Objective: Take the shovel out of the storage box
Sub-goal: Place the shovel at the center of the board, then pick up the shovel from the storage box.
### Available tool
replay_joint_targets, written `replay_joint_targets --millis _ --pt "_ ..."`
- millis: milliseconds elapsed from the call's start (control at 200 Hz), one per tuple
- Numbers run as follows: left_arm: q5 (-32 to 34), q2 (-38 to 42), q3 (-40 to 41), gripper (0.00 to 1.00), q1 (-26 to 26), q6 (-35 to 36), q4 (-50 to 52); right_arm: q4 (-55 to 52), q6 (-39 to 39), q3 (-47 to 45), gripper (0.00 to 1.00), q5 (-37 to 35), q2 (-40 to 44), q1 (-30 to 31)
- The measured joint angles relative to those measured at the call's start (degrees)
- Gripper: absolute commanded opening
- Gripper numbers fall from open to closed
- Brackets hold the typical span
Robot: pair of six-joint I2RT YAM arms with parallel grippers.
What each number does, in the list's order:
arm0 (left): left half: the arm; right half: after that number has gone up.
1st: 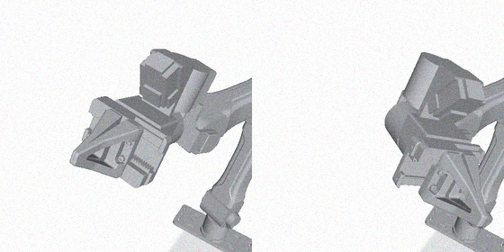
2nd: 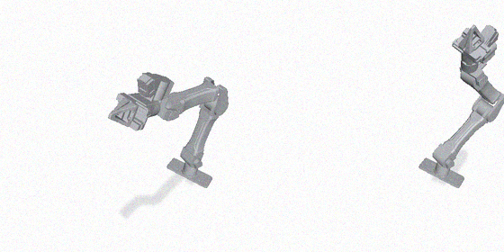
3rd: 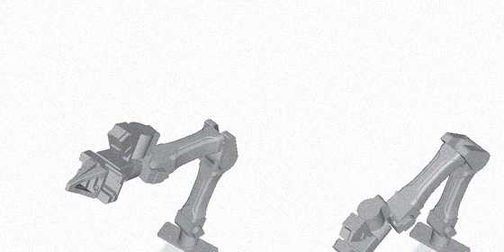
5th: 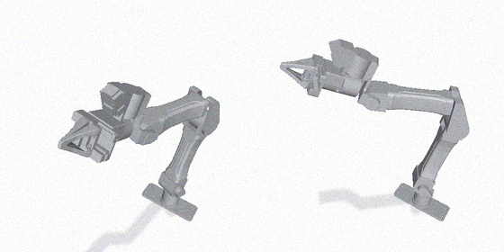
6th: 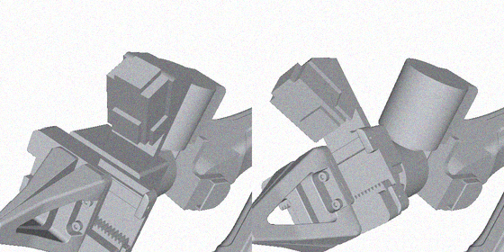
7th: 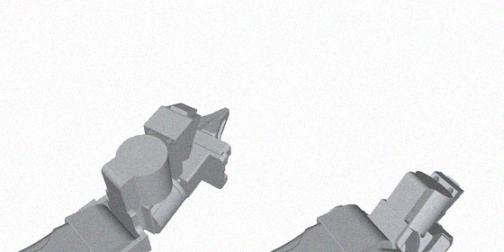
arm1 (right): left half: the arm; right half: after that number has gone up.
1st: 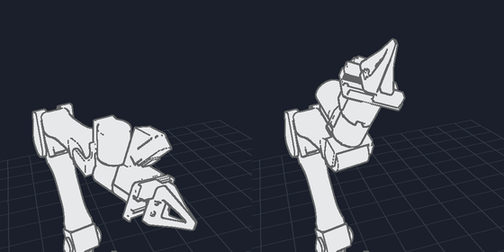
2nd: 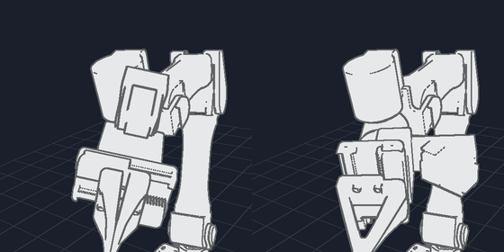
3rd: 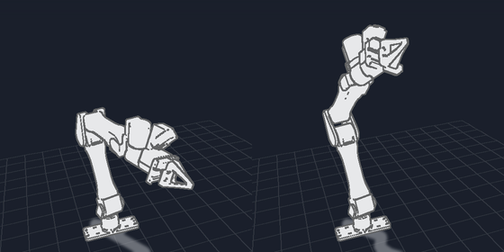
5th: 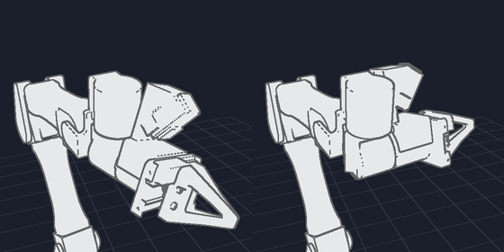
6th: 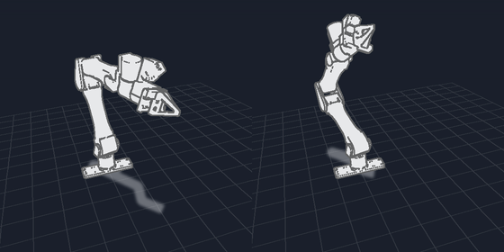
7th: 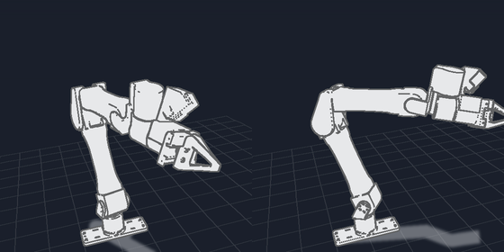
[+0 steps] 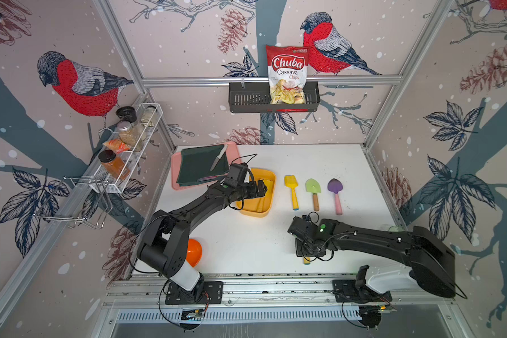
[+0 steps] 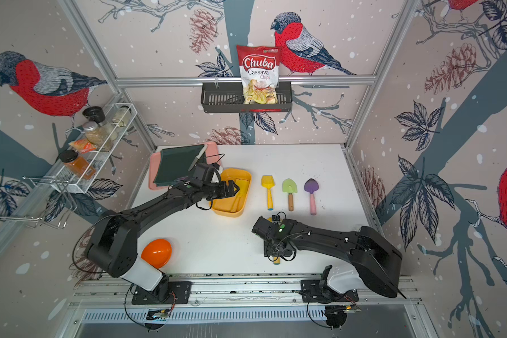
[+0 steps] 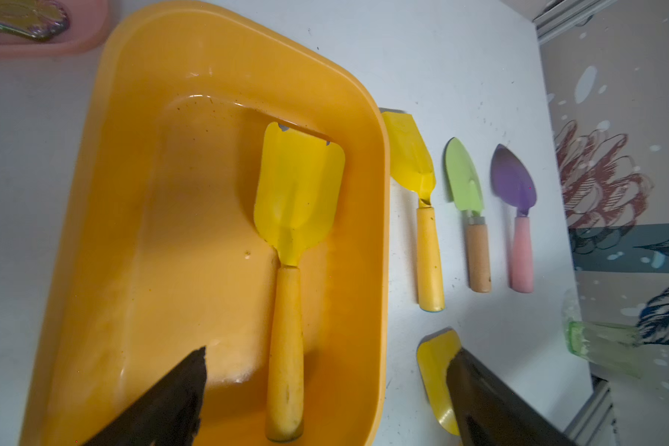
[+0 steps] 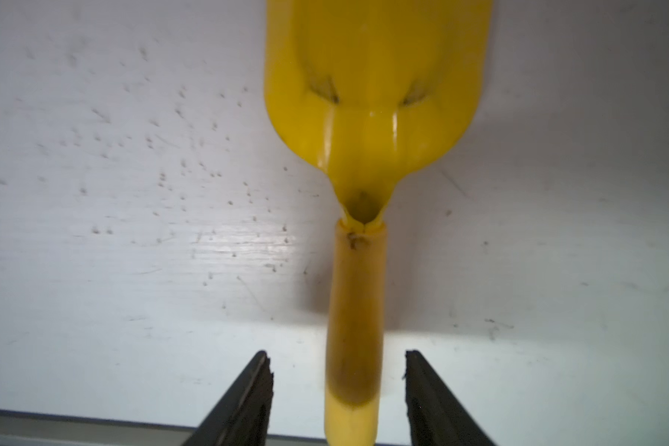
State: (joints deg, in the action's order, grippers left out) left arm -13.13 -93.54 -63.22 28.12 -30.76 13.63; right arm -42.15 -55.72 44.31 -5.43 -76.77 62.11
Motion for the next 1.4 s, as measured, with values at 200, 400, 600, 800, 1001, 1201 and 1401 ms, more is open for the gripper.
replay_joint_targets --millis 200,400,600,800,1001,1201,1401 --pt "5.8 -10.8 -10.0 0.78 3.0 4.7 10.1 -5.0 -0.1 3.0 0.63 -3.4 6.4 -1.6" --pt "9.2 -18.6 -17.1 0.73 4.3 7.2 17.2 -7.5 0.3 3.3 0.63 -5.5 13.0 -5.0" --pt "12.7 -23.3 -20.3 0.58 5.0 8.7 21.5 -8.0 1.7 2.6 0.63 -5.9 15.3 -6.8" --pt "15.5 -24.9 -21.8 0.56 5.4 8.9 22.7 -7.1 3.2 1.7 0.63 -5.3 15.8 -7.9" --pt "16.7 -26.0 -22.7 0.51 5.5 9.9 22.5 -5.6 3.6 0.9 0.63 -4.5 16.6 -8.5" --pt "16.5 -26.7 -23.4 0.22 5.6 10.6 21.3 -4.7 4.8 0.6 0.63 -4.3 17.5 -9.4" --pt "15.5 -26.0 -23.1 0.00 5.6 10.4 21.0 -3.7 5.6 0.0 0.63 -3.3 17.7 -9.8"
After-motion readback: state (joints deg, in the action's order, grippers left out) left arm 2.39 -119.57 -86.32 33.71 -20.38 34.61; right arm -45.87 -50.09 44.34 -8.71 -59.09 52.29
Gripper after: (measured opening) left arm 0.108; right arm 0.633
